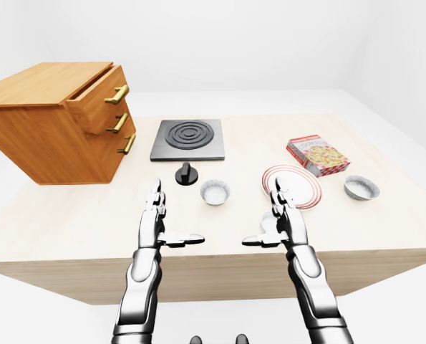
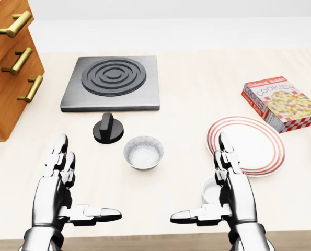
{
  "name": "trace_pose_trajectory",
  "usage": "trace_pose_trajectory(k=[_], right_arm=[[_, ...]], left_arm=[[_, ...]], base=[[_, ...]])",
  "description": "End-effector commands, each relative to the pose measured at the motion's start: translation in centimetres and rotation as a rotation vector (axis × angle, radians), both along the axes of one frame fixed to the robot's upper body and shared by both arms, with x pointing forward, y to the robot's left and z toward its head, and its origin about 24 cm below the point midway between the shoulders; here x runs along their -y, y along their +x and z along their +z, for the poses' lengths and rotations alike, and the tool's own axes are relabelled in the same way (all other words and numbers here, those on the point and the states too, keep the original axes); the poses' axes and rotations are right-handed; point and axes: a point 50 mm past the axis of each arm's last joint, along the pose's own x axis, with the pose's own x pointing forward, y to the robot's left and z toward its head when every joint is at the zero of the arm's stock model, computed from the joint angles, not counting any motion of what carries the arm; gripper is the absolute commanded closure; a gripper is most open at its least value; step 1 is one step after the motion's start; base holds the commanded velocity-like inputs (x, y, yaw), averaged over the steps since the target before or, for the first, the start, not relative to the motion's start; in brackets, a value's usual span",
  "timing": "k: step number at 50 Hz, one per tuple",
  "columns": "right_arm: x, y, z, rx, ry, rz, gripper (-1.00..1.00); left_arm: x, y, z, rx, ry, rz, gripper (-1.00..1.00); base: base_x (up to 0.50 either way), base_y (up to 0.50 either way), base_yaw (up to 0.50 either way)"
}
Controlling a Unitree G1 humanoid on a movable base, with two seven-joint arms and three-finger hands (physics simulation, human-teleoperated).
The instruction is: Pick the akita bowl next to the plate and place it on the plate.
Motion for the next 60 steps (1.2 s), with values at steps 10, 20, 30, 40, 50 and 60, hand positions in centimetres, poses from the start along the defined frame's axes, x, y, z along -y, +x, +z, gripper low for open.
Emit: trace_pose_trajectory(k=[10,20,30,40,50,60], right_arm=[[0.17,-0.67,-0.42,-0.002,0.0,0.075,-1.0],[0.13,-0.76,-0.62,0.001,-0.003,0.076,-1.0],[0.15,-0.82,-0.6,0.007,-0.018,0.078,-1.0],[0.14,-0.81,-0.58,0.001,-0.015,0.078,-1.0],[0.12,-0.85,-0.79,-0.005,-0.012,0.081,-1.0],[-0.3,-0.33,-1.31,-0.028,-0.089,0.048,-1.0]], left_arm=[[-0.86,-0.17,0.32,0.012,-0.008,0.0,-1.0],[-0.82,-0.17,-0.02,0.008,-0.006,-0.002,-1.0],[-0.68,-0.28,-0.12,0.006,-0.003,-0.008,-1.0],[-0.53,-0.32,-0.05,0.005,-0.003,-0.015,-1.0],[-0.48,-0.45,-0.06,0.002,-0.006,-0.018,-1.0],[-0.51,-0.41,-0.01,-0.006,-0.016,-0.016,-1.0]], base=[[0.0,0.0,0.0],[-0.06,-0.17,0.0],[-0.19,-0.5,0.0],[-0.19,-0.47,0.0],[-0.19,-0.44,0.0],[-0.05,-0.12,0.0]])
